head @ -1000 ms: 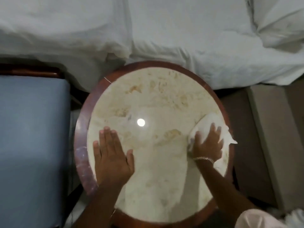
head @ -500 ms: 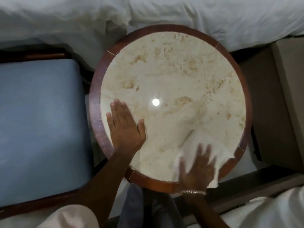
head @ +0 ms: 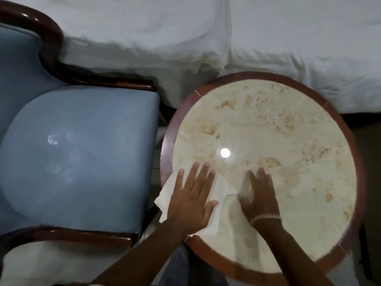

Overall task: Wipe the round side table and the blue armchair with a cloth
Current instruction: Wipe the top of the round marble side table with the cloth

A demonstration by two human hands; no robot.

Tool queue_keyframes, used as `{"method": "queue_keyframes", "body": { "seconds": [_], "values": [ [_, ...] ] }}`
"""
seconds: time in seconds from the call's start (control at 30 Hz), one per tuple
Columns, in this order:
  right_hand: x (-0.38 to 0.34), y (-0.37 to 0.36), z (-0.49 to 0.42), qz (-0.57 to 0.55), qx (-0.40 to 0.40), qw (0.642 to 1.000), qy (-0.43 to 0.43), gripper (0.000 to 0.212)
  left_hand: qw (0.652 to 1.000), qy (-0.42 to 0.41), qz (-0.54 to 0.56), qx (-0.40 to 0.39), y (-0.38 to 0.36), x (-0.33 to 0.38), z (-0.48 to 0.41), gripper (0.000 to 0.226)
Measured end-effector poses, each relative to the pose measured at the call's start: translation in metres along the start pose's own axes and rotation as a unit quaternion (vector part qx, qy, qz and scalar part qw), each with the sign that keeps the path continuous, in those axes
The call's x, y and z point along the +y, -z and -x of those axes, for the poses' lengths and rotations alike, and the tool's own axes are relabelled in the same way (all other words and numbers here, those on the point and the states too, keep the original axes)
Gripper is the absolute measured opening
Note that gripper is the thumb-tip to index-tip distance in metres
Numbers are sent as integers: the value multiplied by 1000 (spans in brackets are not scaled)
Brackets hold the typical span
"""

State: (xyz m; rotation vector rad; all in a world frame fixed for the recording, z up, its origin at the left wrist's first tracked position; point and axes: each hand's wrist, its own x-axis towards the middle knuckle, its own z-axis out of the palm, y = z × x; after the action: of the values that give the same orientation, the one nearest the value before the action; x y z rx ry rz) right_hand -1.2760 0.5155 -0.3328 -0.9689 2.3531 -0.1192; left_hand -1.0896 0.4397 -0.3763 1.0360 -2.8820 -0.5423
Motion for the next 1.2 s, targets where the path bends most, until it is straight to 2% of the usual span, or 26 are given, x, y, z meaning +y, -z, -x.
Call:
{"method": "queue_keyframes", "body": {
  "seconds": [0.03, 0.1, 0.17, 0.27, 0.33, 0.43, 0.53, 0.6, 0.7, 0.83, 0.97, 1.07, 1.2],
  "values": [
    [6, 0, -4, 49, -38, 998, 10, 85, 1000, -8, -9, 6, -2, -9, -12, 79],
    [14, -2, -9, 91, -66, 993, 18, 98, 999, -7, -34, 26, 1, -28, -52, 78],
    [16, 0, -17, 84, -73, 994, 17, 110, 997, 41, -54, 33, 16, -47, -103, 76],
    [11, 11, -34, 98, -97, 990, -16, 124, 989, 123, -78, -13, 37, -58, -152, 77],
    [6, 18, -34, 118, -116, 986, -14, 125, 987, 141, -70, -17, 34, -53, -133, 77],
    [-2, 24, -31, 111, -140, 984, -7, 125, 983, 174, -54, -20, 21, -29, -54, 78],
    [-6, 26, -30, 127, -144, 981, -5, 124, 979, 188, -52, -50, 10, -10, -5, 79],
    [-5, 25, -30, 141, -139, 980, 6, 124, 979, 194, -47, -46, 12, -16, -27, 79],
    [2, 22, -33, 160, -136, 978, 15, 124, 982, 182, -54, -25, 26, -45, -115, 78],
    [10, 16, -33, 169, -99, 980, 26, 126, 972, 233, -36, -15, 44, -71, -203, 80],
    [8, 20, -30, 191, -102, 976, 36, 122, 958, 282, -41, 20, 25, -40, -133, 79],
    [2, 23, -34, 191, -123, 973, 30, 124, 933, 356, -15, 54, 1, 10, -49, 81],
    [0, 24, -33, 202, -120, 971, 42, 122, 916, 397, 58, 2, -30, 116, 31, 91]
  ]
}}
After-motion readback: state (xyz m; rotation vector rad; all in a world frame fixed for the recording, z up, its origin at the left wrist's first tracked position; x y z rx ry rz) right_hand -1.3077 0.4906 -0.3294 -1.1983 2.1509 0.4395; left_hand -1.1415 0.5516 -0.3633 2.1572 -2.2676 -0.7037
